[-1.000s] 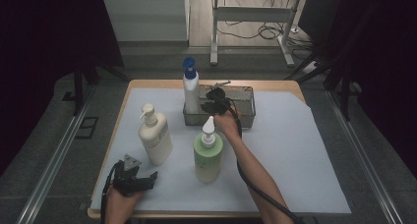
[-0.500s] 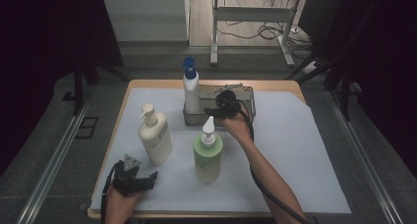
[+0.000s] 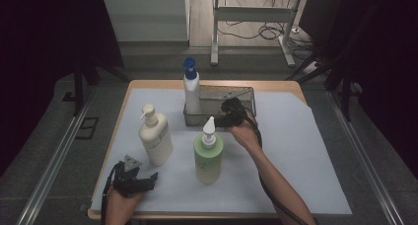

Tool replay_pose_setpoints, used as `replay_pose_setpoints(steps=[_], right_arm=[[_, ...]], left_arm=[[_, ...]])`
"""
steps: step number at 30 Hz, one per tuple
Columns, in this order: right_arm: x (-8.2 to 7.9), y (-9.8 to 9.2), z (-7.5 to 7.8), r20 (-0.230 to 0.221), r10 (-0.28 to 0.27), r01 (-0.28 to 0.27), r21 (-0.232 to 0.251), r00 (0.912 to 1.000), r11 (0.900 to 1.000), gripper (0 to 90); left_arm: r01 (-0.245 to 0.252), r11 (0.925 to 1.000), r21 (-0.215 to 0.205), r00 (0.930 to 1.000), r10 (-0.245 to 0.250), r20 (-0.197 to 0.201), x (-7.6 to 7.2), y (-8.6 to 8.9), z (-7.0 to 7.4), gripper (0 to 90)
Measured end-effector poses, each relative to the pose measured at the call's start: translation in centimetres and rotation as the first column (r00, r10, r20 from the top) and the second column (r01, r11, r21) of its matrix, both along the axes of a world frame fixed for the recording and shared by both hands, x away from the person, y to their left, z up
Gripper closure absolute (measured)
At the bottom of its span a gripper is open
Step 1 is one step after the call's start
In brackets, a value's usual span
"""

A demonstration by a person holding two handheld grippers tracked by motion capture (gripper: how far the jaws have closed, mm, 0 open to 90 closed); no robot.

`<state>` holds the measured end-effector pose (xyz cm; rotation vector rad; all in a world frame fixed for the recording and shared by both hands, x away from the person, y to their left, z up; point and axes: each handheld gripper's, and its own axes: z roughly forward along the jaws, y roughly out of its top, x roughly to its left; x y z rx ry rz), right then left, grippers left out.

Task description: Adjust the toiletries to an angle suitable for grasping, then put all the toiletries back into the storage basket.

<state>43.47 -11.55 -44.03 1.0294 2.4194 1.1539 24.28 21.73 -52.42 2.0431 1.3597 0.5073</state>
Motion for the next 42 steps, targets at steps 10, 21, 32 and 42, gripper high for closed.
replay_pose_setpoints(steps=[10, 21, 32, 42], right_arm=[[-1.8, -1.4, 0.3, 0.006, 0.029, -0.029, 0.001, 0.9996, 1.0, 15.2], [-3.6, -3.4, 0.3, 0.001, 0.067, -0.067, -0.017, 0.9978, 0.998, 13.1], [-5.6, -5.9, -0.4, 0.004, 0.054, -0.054, -0.009, 0.9985, 0.999, 12.2], [-8.1, -6.9, -1.3, -0.006, 0.089, -0.089, 0.005, 0.996, 0.996, 7.9]], left_arm=[[0.0, 1.0, -0.001, 1.0, 0.0, 0.001, 0.0, 0.0, 0.0, 12.3], [0.0, 1.0, -0.001, 1.0, 0.0, 0.001, 0.0, 0.0, 0.0, 12.3], [0.0, 1.0, 0.0, 1.0, 0.0, 0.001, 0.0, 0.0, 0.0, 12.3], [0.002, 1.0, 0.002, 1.0, -0.002, 0.0, 0.0, 0.0, 0.0, 12.3]])
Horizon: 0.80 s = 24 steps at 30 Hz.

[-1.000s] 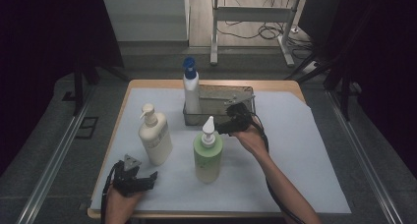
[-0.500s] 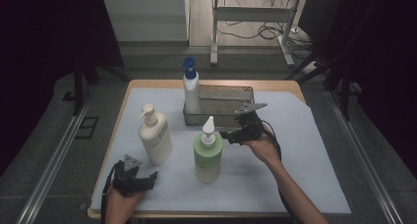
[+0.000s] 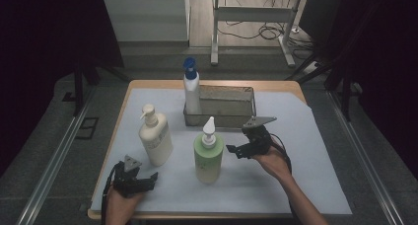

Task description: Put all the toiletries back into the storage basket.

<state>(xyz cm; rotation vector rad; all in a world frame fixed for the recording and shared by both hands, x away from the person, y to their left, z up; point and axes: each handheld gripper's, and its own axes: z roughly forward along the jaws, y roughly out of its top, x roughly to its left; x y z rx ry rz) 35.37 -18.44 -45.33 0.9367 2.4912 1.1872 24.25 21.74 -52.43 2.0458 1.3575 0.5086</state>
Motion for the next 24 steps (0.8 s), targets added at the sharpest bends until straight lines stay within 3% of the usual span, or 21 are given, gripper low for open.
replay_pose_setpoints(steps=[3, 11, 24], right_arm=[[-0.9, -0.2, -0.1, 0.021, 0.012, -0.012, -0.018, 0.9997, 1.0, 7.1], [-3.2, -0.5, 0.1, 0.003, 0.087, -0.087, 0.023, 0.9962, 0.996, 3.7], [-5.9, 1.8, 1.4, 0.019, 0.196, -0.196, 0.047, 0.9805, 0.979, 3.5]], left_arm=[[0.0, 1.0, 0.001, 1.0, 0.0, 0.0, 0.0, 0.0, 0.0, 12.3], [0.0, 1.0, 0.001, 1.0, 0.0, 0.0, 0.0, 0.0, 0.0, 12.3], [0.0, 1.0, 0.001, 1.0, 0.0, 0.0, 0.0, 0.0, 0.0, 12.3]])
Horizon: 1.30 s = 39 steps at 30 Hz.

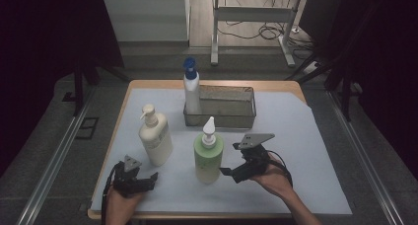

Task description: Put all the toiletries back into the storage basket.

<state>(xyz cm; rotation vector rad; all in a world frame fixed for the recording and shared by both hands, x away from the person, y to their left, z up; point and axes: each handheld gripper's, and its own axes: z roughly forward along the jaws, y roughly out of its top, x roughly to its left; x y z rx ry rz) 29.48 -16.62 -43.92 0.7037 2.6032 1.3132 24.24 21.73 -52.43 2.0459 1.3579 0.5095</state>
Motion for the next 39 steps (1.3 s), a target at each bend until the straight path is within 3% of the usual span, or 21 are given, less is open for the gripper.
replay_pose_setpoints(steps=[11, 27, 39], right_arm=[[-0.3, 2.6, 1.2, 0.023, 0.039, -0.04, 0.027, 0.999, 0.999, 6.2], [0.4, 6.0, 1.5, 0.058, 0.057, -0.057, 0.001, 0.9967, 0.998, 7.6], [0.1, 6.2, 1.5, 0.075, 0.017, -0.017, -0.008, 0.997, 1.0, 12.0]], left_arm=[[0.0, 1.0, -0.001, 1.0, 0.0, 0.0, 0.0, 0.0, 0.0, 12.3], [0.0, 1.0, 0.0, 1.0, 0.0, -0.001, 0.0, 0.0, 0.0, 12.3], [0.0, 1.0, -0.001, 1.0, 0.0, -0.001, 0.0, 0.0, 0.0, 12.3]])
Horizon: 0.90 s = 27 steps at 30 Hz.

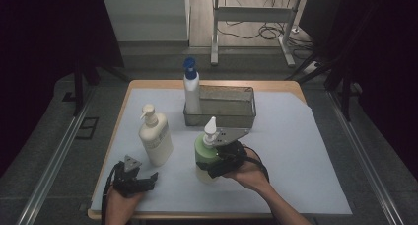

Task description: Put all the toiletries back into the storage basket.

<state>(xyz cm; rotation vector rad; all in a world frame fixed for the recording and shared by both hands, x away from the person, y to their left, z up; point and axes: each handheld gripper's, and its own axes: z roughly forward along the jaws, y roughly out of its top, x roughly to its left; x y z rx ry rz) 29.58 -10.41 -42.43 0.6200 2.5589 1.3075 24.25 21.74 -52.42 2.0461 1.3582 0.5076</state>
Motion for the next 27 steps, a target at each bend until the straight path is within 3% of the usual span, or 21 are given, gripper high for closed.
replay_pose_setpoints(steps=[12, 27], right_arm=[[0.5, -1.1, 1.0, -0.006, -0.071, 0.071, 0.005, 0.9974, 0.997, 12.3], [2.9, -2.8, 3.2, 0.011, -0.171, 0.171, 0.014, 0.9853, 0.985, 12.3]], left_arm=[[0.0, 1.0, 0.0, 1.0, 0.0, 0.0, 0.0, 0.0, 0.0, 12.3], [0.0, 1.0, 0.0, 1.0, 0.0, 0.001, 0.0, 0.0, 0.0, 12.3]])
